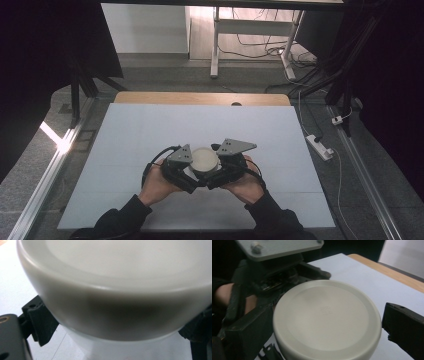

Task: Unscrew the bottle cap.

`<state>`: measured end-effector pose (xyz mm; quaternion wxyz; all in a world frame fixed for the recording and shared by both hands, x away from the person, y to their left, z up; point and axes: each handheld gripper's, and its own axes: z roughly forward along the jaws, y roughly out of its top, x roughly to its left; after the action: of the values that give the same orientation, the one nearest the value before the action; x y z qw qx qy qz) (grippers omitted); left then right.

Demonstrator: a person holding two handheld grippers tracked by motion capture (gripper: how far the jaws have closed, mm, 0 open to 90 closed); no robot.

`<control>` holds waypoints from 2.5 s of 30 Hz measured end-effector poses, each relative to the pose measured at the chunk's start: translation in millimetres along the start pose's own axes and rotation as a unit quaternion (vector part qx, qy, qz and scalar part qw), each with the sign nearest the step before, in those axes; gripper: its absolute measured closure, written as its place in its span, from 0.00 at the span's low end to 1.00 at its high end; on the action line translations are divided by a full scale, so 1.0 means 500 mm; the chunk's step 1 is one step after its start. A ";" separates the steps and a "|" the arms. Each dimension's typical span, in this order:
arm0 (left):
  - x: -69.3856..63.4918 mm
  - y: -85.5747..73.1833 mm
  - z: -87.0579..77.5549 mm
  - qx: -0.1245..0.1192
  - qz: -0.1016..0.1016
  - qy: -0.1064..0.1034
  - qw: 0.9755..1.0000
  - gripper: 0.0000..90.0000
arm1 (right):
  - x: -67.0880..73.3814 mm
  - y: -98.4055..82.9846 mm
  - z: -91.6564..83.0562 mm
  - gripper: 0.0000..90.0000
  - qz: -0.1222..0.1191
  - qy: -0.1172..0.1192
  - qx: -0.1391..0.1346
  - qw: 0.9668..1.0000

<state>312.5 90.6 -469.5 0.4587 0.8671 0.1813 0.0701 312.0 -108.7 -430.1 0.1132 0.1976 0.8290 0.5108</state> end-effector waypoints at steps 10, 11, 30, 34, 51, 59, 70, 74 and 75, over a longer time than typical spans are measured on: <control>0.001 0.001 -0.002 -0.003 -0.013 0.014 1.000 0.08 | 0.016 -0.003 0.011 0.00 0.018 -0.049 -0.017 0.998; 0.000 0.001 -0.002 -0.004 -0.014 0.015 1.000 0.08 | 0.016 -0.003 0.012 0.00 0.020 -0.049 -0.017 0.998; 0.001 0.002 -0.003 -0.001 0.014 -0.024 1.000 0.08 | -0.010 -0.007 0.000 0.08 -0.003 0.043 -0.019 0.999; -0.001 0.003 -0.003 -0.003 0.023 -0.041 0.999 0.08 | -0.025 -0.009 -0.005 0.08 -0.020 0.090 -0.022 0.995; -0.006 0.004 0.005 0.009 0.047 -0.070 0.996 0.08 | -0.057 -0.019 -0.007 0.06 -0.054 0.191 -0.021 0.980; -0.004 0.005 0.001 0.001 0.030 -0.047 0.998 0.08 | -0.032 0.000 -0.019 0.00 -0.038 0.103 -0.017 0.994; 0.000 0.005 -0.004 -0.001 -0.002 -0.006 1.000 0.08 | 0.011 0.000 0.002 0.00 -0.009 -0.008 -0.010 1.000; -0.001 0.006 -0.005 0.000 -0.001 -0.005 1.000 0.08 | 0.016 -0.004 0.004 0.06 -0.008 -0.019 -0.022 1.000; -0.001 0.006 -0.004 0.000 -0.001 -0.006 1.000 0.08 | 0.015 -0.005 0.004 0.07 -0.004 -0.016 -0.024 1.000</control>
<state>312.1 90.6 -465.7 0.4595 0.8674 0.1799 0.0646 305.5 -105.0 -433.1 0.1331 0.1996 0.8153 0.5270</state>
